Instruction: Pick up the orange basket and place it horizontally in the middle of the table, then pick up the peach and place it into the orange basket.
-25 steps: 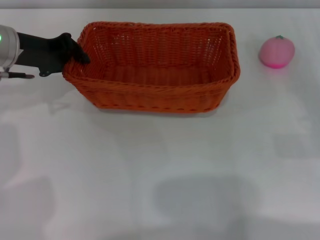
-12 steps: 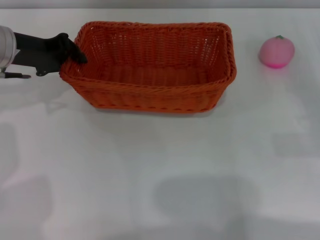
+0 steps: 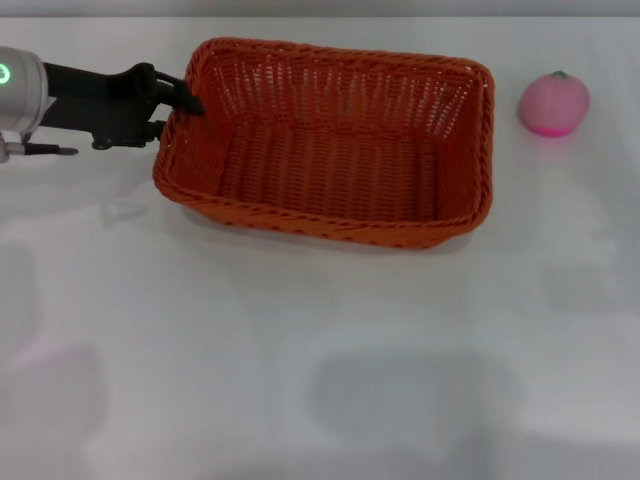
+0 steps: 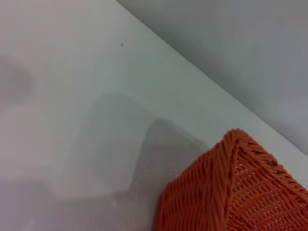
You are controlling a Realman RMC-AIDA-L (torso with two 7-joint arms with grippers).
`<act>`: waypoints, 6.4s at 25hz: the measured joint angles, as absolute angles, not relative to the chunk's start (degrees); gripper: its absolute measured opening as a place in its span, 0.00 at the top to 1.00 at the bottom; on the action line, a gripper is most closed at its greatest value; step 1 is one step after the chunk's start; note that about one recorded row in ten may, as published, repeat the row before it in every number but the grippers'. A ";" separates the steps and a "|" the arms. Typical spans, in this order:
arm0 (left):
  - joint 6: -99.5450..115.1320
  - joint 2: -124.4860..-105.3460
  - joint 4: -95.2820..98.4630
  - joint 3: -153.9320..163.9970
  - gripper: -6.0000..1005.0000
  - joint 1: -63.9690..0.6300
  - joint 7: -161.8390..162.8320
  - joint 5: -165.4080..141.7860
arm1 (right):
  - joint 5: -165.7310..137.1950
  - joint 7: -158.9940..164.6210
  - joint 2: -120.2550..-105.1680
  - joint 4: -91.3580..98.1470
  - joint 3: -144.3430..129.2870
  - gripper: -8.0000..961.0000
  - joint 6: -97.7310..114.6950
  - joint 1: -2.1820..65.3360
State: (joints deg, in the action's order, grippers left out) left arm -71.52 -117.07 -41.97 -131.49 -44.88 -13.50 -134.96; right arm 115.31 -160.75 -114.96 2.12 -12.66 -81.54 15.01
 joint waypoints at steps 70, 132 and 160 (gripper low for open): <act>-82.76 -119.09 -24.06 -137.01 0.29 -15.03 -126.41 -70.15 | 44.50 -80.11 -114.83 40.89 -37.43 0.18 -57.23 32.33; -82.34 -118.98 -21.88 -137.03 0.29 -15.75 -129.54 -68.36 | 84.06 -106.43 -115.99 26.06 -57.89 0.84 -71.01 34.40; -82.20 -118.90 -21.22 -137.60 0.29 -15.08 -130.73 -67.08 | 92.28 -111.01 -114.60 35.73 -25.04 0.11 -81.24 14.78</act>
